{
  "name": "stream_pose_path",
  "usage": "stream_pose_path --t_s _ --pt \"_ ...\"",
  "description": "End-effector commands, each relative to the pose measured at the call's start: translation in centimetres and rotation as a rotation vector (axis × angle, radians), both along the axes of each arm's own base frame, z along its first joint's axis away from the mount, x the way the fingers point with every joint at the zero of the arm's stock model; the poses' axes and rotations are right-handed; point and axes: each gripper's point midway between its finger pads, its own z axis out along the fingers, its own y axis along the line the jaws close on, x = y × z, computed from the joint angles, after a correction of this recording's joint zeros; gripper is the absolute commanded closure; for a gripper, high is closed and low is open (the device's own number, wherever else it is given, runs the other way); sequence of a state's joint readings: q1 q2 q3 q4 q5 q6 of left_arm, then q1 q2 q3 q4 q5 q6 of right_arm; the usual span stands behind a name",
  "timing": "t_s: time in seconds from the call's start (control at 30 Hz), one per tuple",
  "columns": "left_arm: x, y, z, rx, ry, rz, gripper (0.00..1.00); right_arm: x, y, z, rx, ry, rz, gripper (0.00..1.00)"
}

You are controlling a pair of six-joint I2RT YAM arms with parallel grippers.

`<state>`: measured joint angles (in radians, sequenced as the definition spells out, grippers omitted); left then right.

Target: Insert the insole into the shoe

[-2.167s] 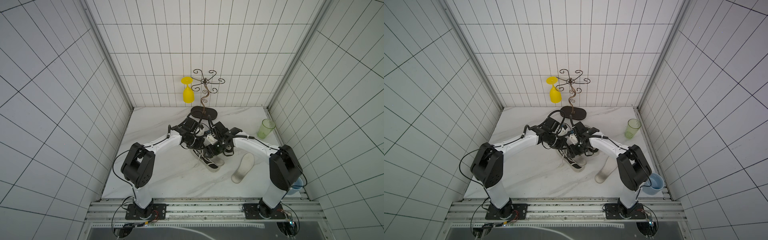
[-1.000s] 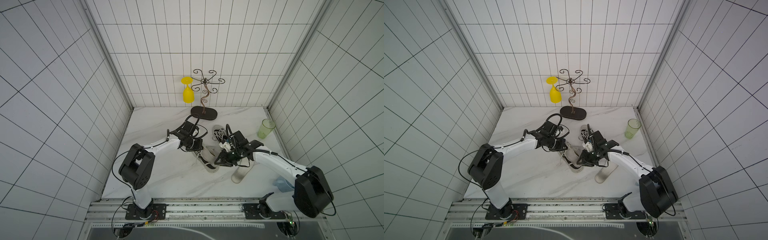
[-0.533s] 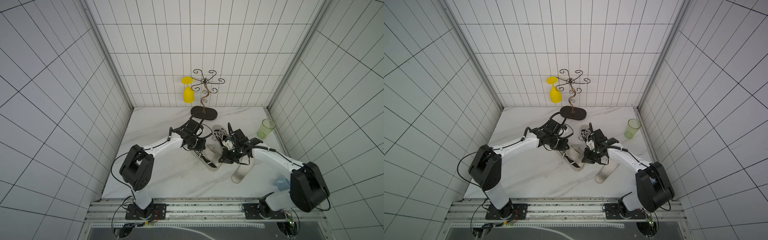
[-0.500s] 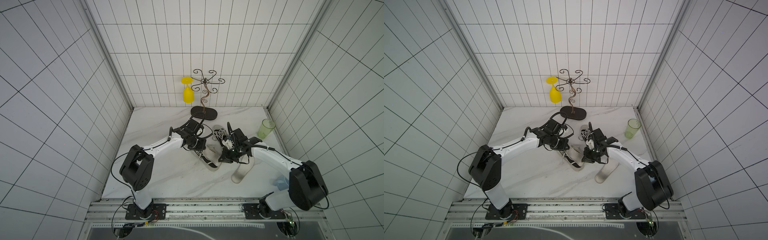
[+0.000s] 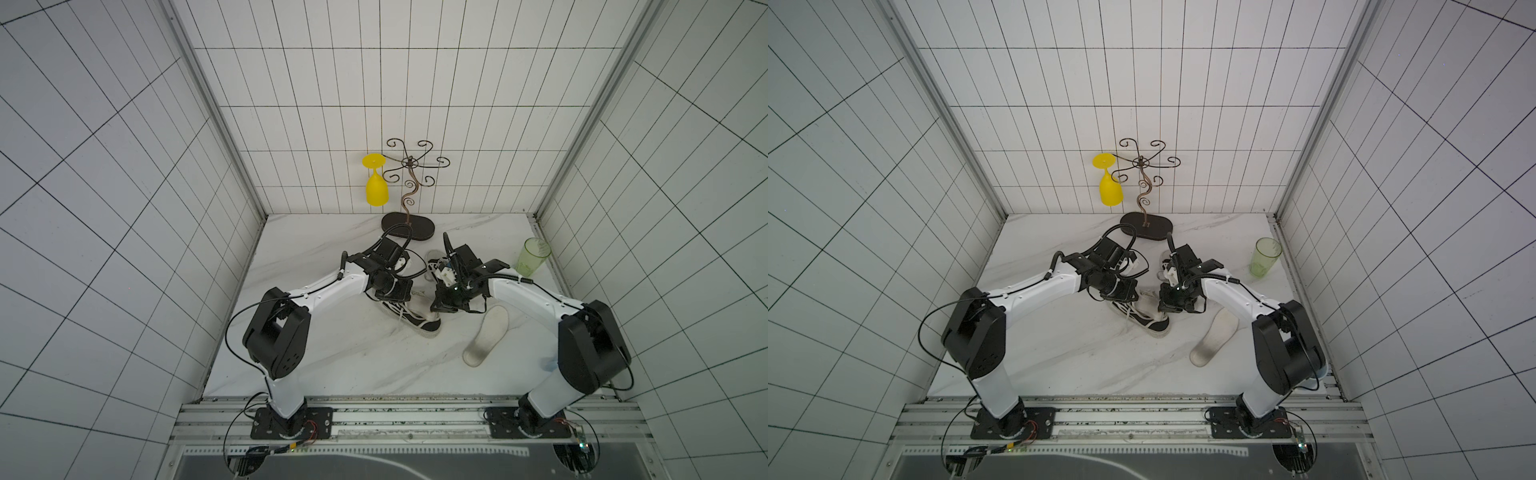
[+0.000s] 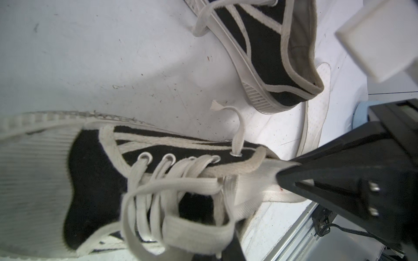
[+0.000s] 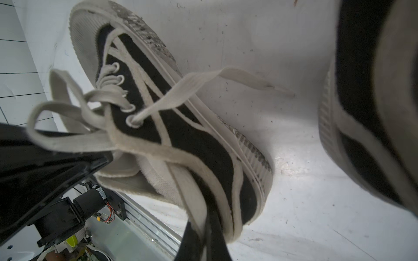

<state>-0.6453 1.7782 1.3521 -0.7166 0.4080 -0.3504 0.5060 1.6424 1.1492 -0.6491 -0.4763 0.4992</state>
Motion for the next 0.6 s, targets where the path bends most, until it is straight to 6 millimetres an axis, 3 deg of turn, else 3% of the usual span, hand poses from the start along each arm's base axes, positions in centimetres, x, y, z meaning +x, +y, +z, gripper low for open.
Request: stream_pose_path --t_s 0.0,0.2,0.57 --pt "-0.1 -1.0 0.8 -0.044 0.005 -0.032 1.00 3.8 2.0 3.5 0.017 -0.165 0.014 0.95" --pt "0.0 -0.4 0.2 -0.032 0.009 -0.055 1.00 4.9 1.0 4.9 -0.049 -0.262 0.003 0.96" --pt "-1.0 -1.7 0.6 -0.098 0.035 -0.104 1.00 4.7 5.0 4.2 0.060 -0.295 0.087 0.95"
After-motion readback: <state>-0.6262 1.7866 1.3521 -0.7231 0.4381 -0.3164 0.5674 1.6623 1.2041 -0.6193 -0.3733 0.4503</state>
